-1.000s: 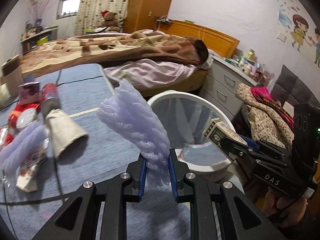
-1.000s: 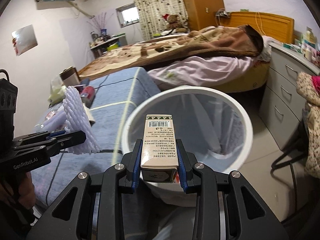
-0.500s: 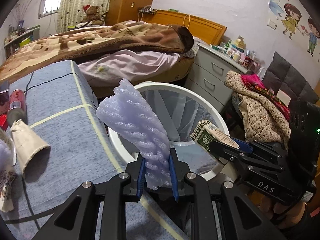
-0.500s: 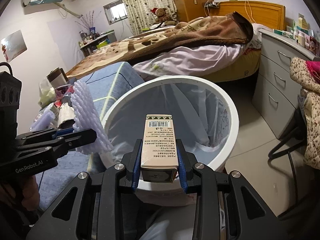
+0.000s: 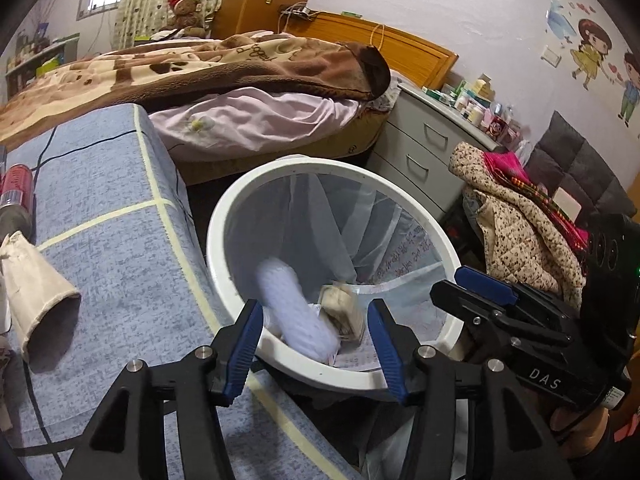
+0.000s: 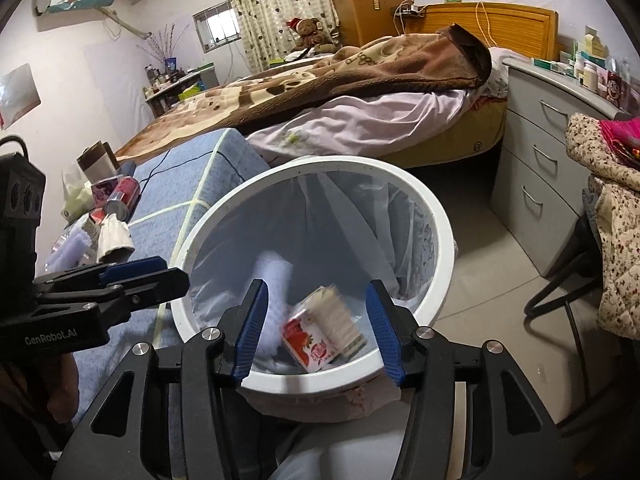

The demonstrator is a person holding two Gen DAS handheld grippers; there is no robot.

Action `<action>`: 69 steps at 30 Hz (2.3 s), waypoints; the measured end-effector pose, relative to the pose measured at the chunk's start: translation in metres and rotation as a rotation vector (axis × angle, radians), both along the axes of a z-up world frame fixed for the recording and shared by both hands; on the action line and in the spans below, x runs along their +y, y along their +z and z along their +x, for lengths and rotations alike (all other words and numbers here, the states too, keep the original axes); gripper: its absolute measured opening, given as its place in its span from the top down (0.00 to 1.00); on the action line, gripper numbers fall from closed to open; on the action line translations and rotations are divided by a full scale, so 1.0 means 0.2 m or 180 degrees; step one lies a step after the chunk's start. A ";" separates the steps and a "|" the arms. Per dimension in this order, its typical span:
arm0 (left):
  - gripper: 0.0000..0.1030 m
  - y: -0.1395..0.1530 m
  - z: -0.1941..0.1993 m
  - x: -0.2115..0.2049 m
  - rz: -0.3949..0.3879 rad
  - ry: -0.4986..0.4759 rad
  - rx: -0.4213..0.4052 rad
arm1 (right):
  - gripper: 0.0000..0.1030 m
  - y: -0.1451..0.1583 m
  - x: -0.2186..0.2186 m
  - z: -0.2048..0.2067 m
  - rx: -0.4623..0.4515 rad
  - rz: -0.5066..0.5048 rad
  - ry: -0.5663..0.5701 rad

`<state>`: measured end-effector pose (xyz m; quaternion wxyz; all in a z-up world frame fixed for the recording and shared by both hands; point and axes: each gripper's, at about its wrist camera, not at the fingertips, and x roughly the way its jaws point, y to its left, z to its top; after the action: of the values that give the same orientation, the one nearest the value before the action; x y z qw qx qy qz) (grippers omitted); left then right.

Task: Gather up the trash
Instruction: 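Open both grippers to drop the items into the bin, then withdraw, then grasp the clear red-label plastic bottle with left gripper while right moves toward the foam sleeve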

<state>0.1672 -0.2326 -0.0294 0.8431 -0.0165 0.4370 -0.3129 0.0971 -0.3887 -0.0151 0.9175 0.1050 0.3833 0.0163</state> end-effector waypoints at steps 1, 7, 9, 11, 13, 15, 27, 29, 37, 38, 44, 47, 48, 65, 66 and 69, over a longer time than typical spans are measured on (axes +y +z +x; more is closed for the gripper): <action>0.47 0.00 0.00 0.01 -0.0011 0.0022 0.0005 | 0.49 0.00 0.00 0.00 -0.0009 0.0002 -0.0005; 0.47 0.03 -0.02 0.11 -0.0030 0.0200 -0.0018 | 0.49 0.05 0.05 -0.01 -0.0103 0.0055 0.0107; 0.48 0.04 -0.03 0.14 -0.0036 0.0276 -0.0037 | 0.49 0.06 0.07 -0.01 -0.0146 0.0068 0.0171; 0.48 0.06 -0.06 0.19 -0.0043 0.0336 -0.0071 | 0.49 0.07 0.10 -0.01 -0.0180 0.0044 0.0218; 0.48 0.08 -0.08 0.23 -0.0048 0.0391 -0.0103 | 0.49 0.08 0.12 -0.01 -0.0188 0.0039 0.0246; 0.48 0.09 -0.10 0.27 -0.0061 0.0448 -0.0114 | 0.49 0.08 0.15 -0.01 -0.0185 0.0060 0.0304; 0.50 0.11 -0.23 0.54 -0.0042 0.0738 -0.0235 | 0.49 0.13 0.36 -0.01 -0.0177 0.0030 0.0686; 0.52 0.11 -0.25 0.59 -0.0057 0.0779 -0.0240 | 0.49 0.13 0.39 -0.01 -0.0175 0.0020 0.0743; 0.52 0.13 -0.31 0.74 0.0027 0.1071 -0.0334 | 0.49 0.15 0.52 -0.02 -0.0185 -0.0019 0.0992; 0.52 0.14 -0.32 0.75 0.0031 0.1099 -0.0342 | 0.49 0.15 0.53 -0.02 -0.0182 -0.0024 0.1020; 0.52 0.15 -0.36 0.85 0.0064 0.1283 -0.0385 | 0.49 0.16 0.59 -0.04 -0.0169 -0.0041 0.1130; 0.52 0.15 -0.38 0.89 0.0084 0.1355 -0.0401 | 0.49 0.16 0.63 -0.04 -0.0169 -0.0047 0.1190; 0.52 0.15 -0.39 0.90 0.0094 0.1377 -0.0408 | 0.49 0.16 0.64 -0.05 -0.0170 -0.0049 0.1204; 0.52 0.18 -0.43 1.15 0.0104 0.1700 -0.0439 | 0.49 0.19 0.81 -0.01 -0.0165 -0.0088 0.1442; 0.52 0.18 -0.43 1.16 0.0106 0.1724 -0.0444 | 0.49 0.19 0.82 0.00 -0.0164 -0.0091 0.1449; 0.52 0.18 -0.41 1.21 0.0116 0.1793 -0.0437 | 0.49 0.20 0.85 0.01 -0.0174 -0.0096 0.1487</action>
<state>0.0846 0.0103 0.0068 0.9245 -0.1009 0.3627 -0.0589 0.0993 -0.2182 0.0244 0.9003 -0.0008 0.3723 0.2253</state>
